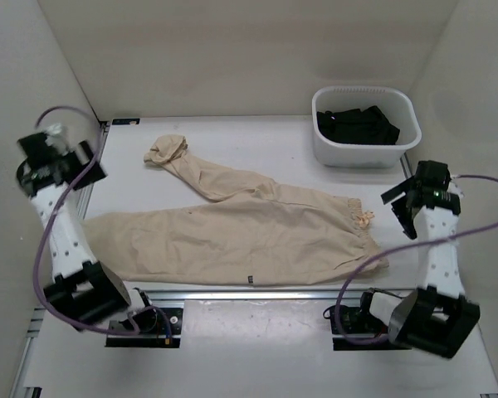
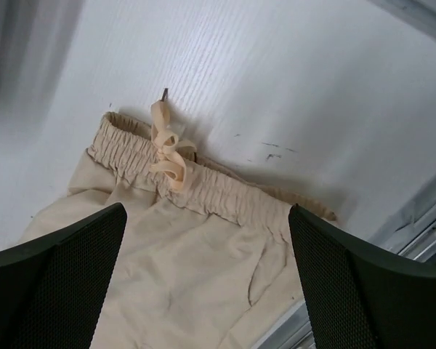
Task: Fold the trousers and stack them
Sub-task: Flatten the trousers out
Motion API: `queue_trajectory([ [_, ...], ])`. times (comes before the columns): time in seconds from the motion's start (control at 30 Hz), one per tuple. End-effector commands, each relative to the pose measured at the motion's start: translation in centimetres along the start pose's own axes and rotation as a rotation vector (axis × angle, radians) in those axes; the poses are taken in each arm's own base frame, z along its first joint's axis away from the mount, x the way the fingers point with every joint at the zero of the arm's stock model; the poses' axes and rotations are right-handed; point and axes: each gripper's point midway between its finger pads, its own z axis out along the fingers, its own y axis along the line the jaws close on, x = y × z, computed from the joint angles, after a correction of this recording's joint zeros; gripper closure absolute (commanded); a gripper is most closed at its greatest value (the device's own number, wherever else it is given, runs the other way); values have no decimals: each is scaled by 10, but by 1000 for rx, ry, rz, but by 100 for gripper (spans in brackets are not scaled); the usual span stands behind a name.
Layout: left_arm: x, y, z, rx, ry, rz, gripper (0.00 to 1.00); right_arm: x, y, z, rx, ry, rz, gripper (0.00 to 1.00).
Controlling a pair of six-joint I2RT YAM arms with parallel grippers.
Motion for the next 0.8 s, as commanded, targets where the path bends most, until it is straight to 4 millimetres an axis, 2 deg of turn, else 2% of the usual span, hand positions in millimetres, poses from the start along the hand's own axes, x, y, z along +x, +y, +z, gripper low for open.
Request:
queue_trajectory([
  [0.0, 14, -98, 32, 264, 187, 147, 0, -8, 39, 23, -73, 81, -74, 4],
  [0.03, 11, -115, 43, 278, 203, 184, 0, -10, 47, 30, -81, 100, -75, 4],
  [0.07, 21, -130, 76, 279, 273, 216, 0, -3, 50, 46, -53, 160, -83, 4],
  [0.1, 25, -158, 88, 283, 290, 288, 0, -3, 56, 54, -58, 177, -83, 4],
  [0.13, -1, -178, 96, 282, 231, 321, 0, -1, 65, 65, -67, 217, -84, 4],
  [0.17, -4, -193, 110, 270, 228, 352, 0, 2, 68, 71, -62, 240, -76, 4],
  [0.2, 18, -217, 142, 264, 289, 404, 0, 2, 72, 77, -66, 248, -59, 4],
  [0.23, -10, -233, 148, 250, 211, 418, 0, 7, 75, 87, -50, 271, -57, 4],
  [0.27, -10, -248, 158, 264, 206, 431, 0, 5, 80, 93, -50, 270, -45, 4],
  [0.3, -9, -258, 167, 264, 204, 445, 0, 12, 84, 98, -54, 295, -44, 4],
  [0.33, -1, -276, 184, 270, 210, 468, 0, 15, 87, 109, -39, 321, -33, 4],
  [0.37, 5, -285, 191, 278, 218, 480, 0, 22, 90, 113, -31, 350, -45, 4],
  [0.47, 27, -293, 223, 220, 218, 516, 0, 33, 106, 127, -32, 407, -35, 4],
  [0.53, 29, -289, 246, 170, 182, 516, 0, 37, 121, 131, -41, 414, -42, 4],
  [0.6, 36, -285, 260, 137, 181, 521, 0, 39, 127, 132, -29, 407, -52, 4],
  [0.67, 46, -281, 272, 112, 201, 529, 0, 49, 131, 137, -19, 427, -66, 4],
  [0.7, 50, -280, 273, 110, 209, 532, 9, 52, 130, 140, -8, 434, -57, 4],
  [0.77, 59, -277, 278, 106, 225, 536, 25, 66, 122, 150, 24, 481, -50, 16],
])
